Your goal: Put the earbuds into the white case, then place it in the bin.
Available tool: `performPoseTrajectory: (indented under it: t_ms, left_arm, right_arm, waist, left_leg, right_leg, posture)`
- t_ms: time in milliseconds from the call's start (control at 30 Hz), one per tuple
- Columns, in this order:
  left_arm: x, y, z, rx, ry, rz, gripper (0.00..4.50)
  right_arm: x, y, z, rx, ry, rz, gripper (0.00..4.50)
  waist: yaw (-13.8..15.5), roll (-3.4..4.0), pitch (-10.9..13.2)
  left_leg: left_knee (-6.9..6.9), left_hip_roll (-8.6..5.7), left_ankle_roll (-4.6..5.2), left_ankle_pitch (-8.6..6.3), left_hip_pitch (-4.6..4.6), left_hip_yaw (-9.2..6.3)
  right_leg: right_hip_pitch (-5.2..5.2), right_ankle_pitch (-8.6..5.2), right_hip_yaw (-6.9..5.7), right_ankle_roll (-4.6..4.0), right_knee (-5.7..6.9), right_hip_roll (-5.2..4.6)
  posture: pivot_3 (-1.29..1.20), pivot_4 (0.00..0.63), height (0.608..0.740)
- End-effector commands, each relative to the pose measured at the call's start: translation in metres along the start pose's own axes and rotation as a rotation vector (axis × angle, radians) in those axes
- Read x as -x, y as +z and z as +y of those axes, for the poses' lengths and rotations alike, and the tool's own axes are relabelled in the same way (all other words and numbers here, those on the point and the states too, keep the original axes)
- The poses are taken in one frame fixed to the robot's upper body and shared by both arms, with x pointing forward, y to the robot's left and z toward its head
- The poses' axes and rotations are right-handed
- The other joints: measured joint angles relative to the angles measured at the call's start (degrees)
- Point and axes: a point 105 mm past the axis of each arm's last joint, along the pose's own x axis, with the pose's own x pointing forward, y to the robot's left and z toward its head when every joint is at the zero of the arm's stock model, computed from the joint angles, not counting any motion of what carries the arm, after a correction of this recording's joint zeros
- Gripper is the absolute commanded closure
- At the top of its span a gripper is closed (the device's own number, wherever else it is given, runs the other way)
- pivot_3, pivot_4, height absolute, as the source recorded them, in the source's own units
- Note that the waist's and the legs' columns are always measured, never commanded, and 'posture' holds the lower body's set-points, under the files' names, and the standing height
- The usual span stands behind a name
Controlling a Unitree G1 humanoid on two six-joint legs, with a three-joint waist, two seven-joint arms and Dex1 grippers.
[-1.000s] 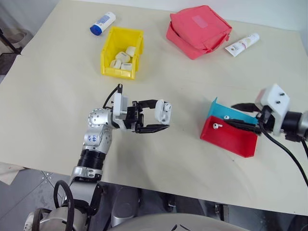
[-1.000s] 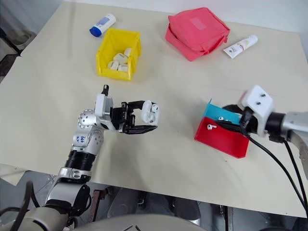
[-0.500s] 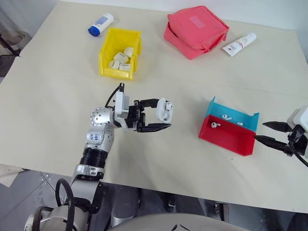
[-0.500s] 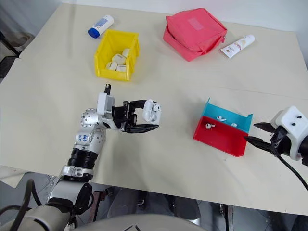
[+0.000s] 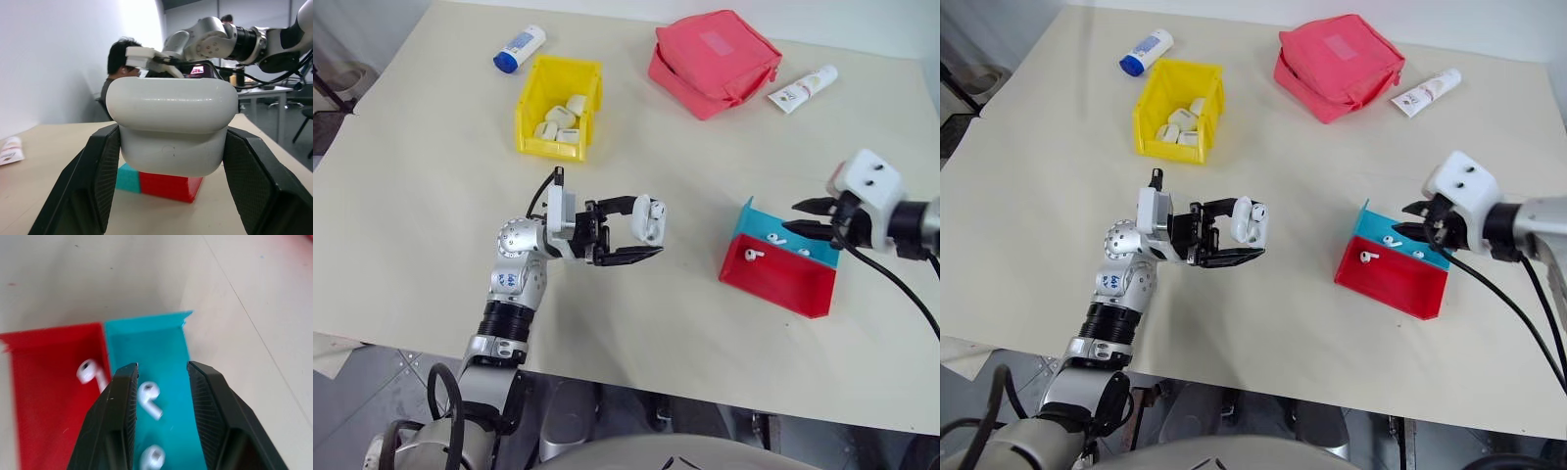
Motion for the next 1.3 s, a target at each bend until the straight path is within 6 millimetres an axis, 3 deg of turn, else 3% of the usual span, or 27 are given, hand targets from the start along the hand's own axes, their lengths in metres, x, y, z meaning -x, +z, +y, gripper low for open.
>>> performPoseTrajectory:
  t_ms: [33, 400, 767, 1000, 1300]
  left_arm:
    - [-0.004, 0.009, -0.003, -0.055, 0.003, -0.020, 1.71]
    - [-0.007, 0.007, -0.010, -0.054, 0.047, -0.030, 1.71]
    - [-0.009, 0.006, -0.009, -0.054, 0.056, -0.038, 1.71]
    - [-0.009, 0.006, -0.008, -0.052, 0.052, -0.039, 1.71]
    - [-0.009, 0.006, -0.007, -0.054, 0.048, -0.037, 1.71]
  right_arm:
    - [-0.001, 0.003, -0.011, 0.001, -0.006, 0.104, 2.68]
    - [-0.013, 0.007, -0.023, 0.017, 0.030, 0.302, 2.68]
    - [-0.027, 0.005, -0.005, 0.045, 0.105, 0.299, 2.68]
    - [-0.025, 0.001, 0.006, 0.057, 0.155, 0.296, 2.68]
    - [-0.021, 0.001, -0.003, 0.053, 0.100, 0.291, 2.68]
  waist:
    - [-0.01, 0.05, 0.03]
    - [-0.11, 0.10, 0.06]
    - [-0.08, 0.11, 0.07]
    - [-0.10, 0.11, 0.07]
    - [-0.11, 0.11, 0.07]
  left_leg:
    - [0.01, 0.00, 0.02, -0.01, -0.02, 0.00]
    - [0.02, -0.02, 0.04, -0.02, -0.12, -0.06]
    - [0.06, -0.02, 0.04, -0.02, -0.12, -0.05]
    - [0.06, -0.02, 0.04, -0.02, -0.13, -0.06]
    - [0.08, -0.03, 0.04, -0.02, -0.12, -0.06]
  right_leg:
    - [-0.02, 0.00, 0.00, 0.00, 0.01, -0.01]
    - [-0.06, 0.00, -0.08, 0.00, 0.00, -0.05]
    - [-0.07, 0.00, -0.11, 0.00, 0.08, -0.05]
    - [-0.07, 0.00, -0.13, 0.00, 0.10, -0.05]
    - [-0.07, 0.00, -0.12, 0.00, 0.14, -0.05]
  posture:
    - [0.00, 0.150, 0.740]
    - [0.00, 0.150, 0.740]
    - [0.00, 0.150, 0.740]
    - [0.00, 0.150, 0.740]
    - [0.00, 0.150, 0.740]
